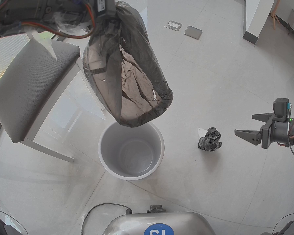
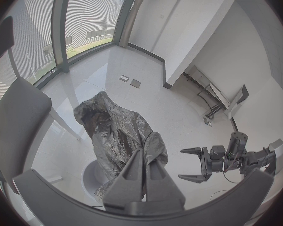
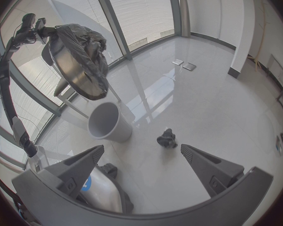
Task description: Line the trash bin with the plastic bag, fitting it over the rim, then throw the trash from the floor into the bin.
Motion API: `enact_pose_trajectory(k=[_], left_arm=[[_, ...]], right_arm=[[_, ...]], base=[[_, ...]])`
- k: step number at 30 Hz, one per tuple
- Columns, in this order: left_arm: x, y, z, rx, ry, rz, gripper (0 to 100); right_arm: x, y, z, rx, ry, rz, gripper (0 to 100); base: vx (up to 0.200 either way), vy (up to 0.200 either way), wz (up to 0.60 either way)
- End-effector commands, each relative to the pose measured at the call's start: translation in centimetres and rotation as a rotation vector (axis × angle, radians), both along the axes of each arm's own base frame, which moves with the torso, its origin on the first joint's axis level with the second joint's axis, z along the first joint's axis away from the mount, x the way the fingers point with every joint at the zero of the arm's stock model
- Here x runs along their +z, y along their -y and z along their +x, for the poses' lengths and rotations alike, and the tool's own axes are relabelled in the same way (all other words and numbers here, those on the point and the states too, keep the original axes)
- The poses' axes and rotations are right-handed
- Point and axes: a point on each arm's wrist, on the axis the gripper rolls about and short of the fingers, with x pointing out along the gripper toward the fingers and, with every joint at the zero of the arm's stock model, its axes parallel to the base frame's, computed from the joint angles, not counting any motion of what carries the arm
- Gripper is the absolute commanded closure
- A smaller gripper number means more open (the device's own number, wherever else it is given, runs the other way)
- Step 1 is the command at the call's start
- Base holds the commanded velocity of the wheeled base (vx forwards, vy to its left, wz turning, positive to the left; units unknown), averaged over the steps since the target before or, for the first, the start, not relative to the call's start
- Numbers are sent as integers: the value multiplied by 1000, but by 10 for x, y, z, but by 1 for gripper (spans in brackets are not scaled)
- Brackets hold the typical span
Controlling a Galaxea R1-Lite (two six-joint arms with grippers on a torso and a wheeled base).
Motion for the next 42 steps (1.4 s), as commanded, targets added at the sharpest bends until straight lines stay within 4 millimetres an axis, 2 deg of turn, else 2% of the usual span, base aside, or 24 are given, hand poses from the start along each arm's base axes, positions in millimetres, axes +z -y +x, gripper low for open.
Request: enact_pose_trajectory(k=[1,8,14,19,23,25,26,28,30,36,42], left_arm=[[-17,23,13,-24,-51,37,100],[-35,45,18,-57,-123,74,100],[-44,49,25,-47,-155,102,100],[-37,37,29,-17,-140,59,100],[-8,10,2,-24,-65,-21,100],[-25,7,-1,-52,-57,-14,100],[-26,7,-1,-54,-54,-15,100],[-44,3,6,-48,55,-40,100],[-50,-4,13,-30,98,-22,100],[-33,-5,6,-42,107,-77,100],[-12,5,-9,-110,135,-154,100]], right_arm=[[-8,-17,32,44,-8,0,0],[6,-40,44,141,65,34,0],[4,-50,40,184,59,30,0],[3,-53,37,200,58,27,0],[-7,-54,31,217,34,5,0],[-14,-53,28,224,27,-15,0],[-14,-53,28,224,25,-15,0],[-17,-53,27,225,24,-18,0],[-16,-53,28,225,26,-16,0],[-14,-55,31,228,35,-14,0],[-11,-58,30,243,46,-14,0]], base=[[0,0,0],[0,0,0],[0,0,0],[0,0,0],[0,0,0],[0,0,0],[0,0,0],[0,0,0],[0,0,0],[0,0,0],[0,0,0]])
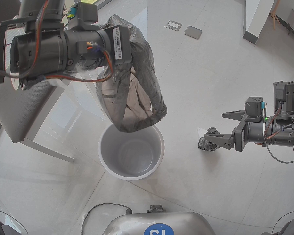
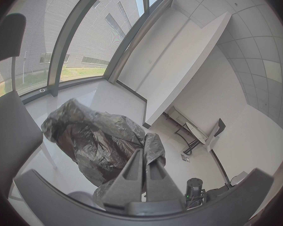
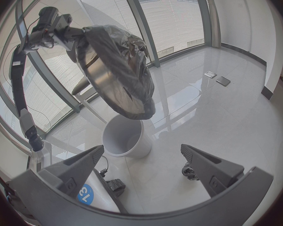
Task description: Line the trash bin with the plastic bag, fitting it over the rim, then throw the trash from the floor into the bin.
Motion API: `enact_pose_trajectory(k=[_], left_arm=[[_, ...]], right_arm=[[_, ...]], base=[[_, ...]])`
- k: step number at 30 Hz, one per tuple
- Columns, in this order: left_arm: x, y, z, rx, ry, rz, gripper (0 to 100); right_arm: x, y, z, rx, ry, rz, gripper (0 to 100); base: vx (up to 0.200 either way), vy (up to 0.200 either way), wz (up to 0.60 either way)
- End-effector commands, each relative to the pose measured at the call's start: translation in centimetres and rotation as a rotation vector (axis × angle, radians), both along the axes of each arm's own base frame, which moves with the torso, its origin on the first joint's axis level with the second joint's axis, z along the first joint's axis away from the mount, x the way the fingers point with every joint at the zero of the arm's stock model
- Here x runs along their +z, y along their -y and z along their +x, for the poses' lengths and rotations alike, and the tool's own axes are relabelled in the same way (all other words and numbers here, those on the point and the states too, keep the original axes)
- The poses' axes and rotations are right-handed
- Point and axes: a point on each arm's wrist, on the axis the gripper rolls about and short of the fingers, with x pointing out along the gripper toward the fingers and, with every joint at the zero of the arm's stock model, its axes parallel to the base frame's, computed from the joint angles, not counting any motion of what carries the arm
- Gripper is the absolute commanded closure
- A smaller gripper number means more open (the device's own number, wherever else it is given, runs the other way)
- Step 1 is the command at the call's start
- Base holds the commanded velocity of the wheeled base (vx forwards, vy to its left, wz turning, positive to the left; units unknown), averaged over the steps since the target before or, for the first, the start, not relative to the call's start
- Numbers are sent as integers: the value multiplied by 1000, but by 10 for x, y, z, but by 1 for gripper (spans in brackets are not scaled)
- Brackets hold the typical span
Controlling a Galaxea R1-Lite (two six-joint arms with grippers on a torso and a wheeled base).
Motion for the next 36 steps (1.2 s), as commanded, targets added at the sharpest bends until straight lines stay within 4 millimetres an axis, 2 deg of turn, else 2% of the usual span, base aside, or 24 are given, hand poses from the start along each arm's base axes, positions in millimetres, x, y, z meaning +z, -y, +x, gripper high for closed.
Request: enact_pose_trajectory(k=[1,7,12,17,21,26,31,36], left_arm=[[53,-5,-28,-73,142,-169,100],[74,-3,-33,-91,186,-244,100],[75,0,-37,-109,186,-249,100],[75,4,-40,-129,177,-260,100],[76,6,-42,-140,177,-266,100],[77,7,-43,-144,171,-276,100],[81,9,-44,-153,159,-296,100],[84,9,-44,-155,154,-313,100]], right_arm=[[2,-6,-2,26,15,-1,0],[2,-15,-6,63,11,-3,0],[4,-19,0,68,19,-1,0],[12,-24,15,58,50,10,0],[23,-26,35,37,94,17,0],[24,-29,46,33,108,15,0],[26,-43,58,53,121,22,0],[26,-48,68,53,129,26,0]], base=[[0,0,0],[0,0,0],[0,0,0],[0,0,0],[0,0,0],[0,0,0],[0,0,0],[0,0,0]])
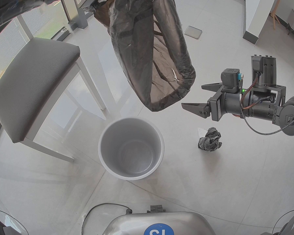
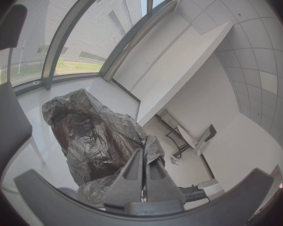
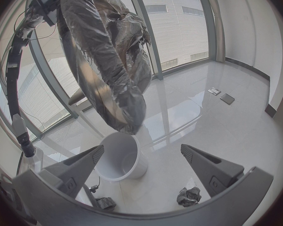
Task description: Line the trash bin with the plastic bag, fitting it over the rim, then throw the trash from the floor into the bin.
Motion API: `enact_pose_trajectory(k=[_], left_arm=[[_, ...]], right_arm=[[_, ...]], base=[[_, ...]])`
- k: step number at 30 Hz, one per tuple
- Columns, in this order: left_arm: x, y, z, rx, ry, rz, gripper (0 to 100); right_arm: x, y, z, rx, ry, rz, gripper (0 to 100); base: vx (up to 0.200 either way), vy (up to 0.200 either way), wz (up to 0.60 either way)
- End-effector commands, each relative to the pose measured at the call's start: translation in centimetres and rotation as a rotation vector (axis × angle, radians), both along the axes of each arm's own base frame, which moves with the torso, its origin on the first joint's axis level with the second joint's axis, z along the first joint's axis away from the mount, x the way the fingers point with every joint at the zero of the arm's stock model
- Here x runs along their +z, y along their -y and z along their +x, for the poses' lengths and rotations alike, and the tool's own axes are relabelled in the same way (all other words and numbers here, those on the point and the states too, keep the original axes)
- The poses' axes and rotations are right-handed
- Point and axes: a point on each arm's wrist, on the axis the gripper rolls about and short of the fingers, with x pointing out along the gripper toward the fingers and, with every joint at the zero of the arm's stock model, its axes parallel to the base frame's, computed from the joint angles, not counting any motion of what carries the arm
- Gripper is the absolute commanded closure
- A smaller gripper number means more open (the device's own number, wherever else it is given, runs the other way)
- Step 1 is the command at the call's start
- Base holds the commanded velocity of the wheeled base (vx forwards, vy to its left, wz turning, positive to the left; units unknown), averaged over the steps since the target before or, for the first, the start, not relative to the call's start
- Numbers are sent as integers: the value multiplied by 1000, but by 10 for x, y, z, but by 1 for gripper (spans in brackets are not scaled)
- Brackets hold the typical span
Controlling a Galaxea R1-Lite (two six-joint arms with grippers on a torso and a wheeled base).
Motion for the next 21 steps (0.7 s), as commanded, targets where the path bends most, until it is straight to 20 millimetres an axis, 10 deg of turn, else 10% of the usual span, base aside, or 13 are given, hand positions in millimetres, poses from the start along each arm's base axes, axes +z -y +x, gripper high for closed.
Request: enact_pose_trajectory(k=[1,20,21], left_arm=[[2,2,0,-6,1,-9,100],[5,7,-4,-31,6,-21,100],[5,7,-4,-31,6,-21,100]], right_arm=[[-3,-8,16,0,3,2,0],[-2,-21,47,-5,64,37,0],[-2,-22,48,-6,70,41,100]], base=[[0,0,0],[0,0,0],[0,0,0]])
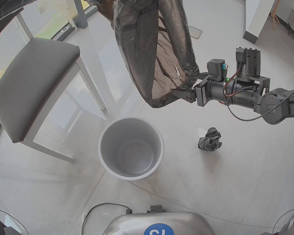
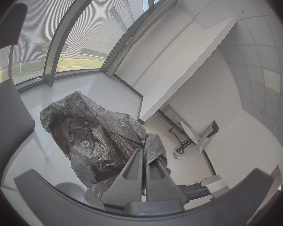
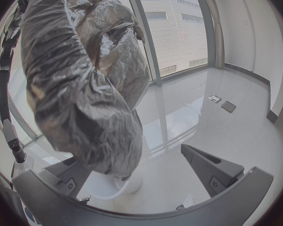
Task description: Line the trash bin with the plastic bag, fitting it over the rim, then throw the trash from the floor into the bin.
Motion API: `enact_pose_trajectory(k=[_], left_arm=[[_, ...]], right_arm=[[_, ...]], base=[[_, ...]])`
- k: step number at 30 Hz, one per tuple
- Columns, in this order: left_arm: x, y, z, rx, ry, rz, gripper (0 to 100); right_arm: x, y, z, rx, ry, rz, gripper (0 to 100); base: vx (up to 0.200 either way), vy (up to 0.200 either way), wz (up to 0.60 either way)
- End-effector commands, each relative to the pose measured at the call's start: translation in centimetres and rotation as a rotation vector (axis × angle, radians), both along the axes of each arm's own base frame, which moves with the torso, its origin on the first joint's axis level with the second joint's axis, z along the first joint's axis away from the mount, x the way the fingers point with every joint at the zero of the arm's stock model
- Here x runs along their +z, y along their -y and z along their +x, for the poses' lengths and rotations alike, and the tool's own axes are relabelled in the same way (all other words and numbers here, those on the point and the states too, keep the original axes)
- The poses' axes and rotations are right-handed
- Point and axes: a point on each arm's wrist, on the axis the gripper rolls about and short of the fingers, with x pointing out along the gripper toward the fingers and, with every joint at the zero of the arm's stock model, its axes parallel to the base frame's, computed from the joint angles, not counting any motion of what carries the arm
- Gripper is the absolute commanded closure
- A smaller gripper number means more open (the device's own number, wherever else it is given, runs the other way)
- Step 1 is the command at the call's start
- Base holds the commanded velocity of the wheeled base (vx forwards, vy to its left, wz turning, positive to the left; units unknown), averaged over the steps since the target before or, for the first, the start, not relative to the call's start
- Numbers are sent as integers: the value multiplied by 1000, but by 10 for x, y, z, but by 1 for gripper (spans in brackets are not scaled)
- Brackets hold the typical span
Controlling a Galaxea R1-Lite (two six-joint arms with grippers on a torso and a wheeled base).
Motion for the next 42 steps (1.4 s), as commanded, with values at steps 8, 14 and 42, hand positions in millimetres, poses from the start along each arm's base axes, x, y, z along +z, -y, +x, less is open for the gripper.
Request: enact_pose_trajectory(k=[8,14,42], left_arm=[[-1,1,1,-1,-8,-4,100],[-5,0,2,5,-24,13,100],[-117,-86,-58,67,-502,545,100]], right_arm=[[-4,-4,4,-21,7,8,100],[-5,2,-11,-56,-7,-7,100],[-89,-4,-163,231,-308,-235,100]], base=[[0,0,0],[0,0,0],[0,0,0]])
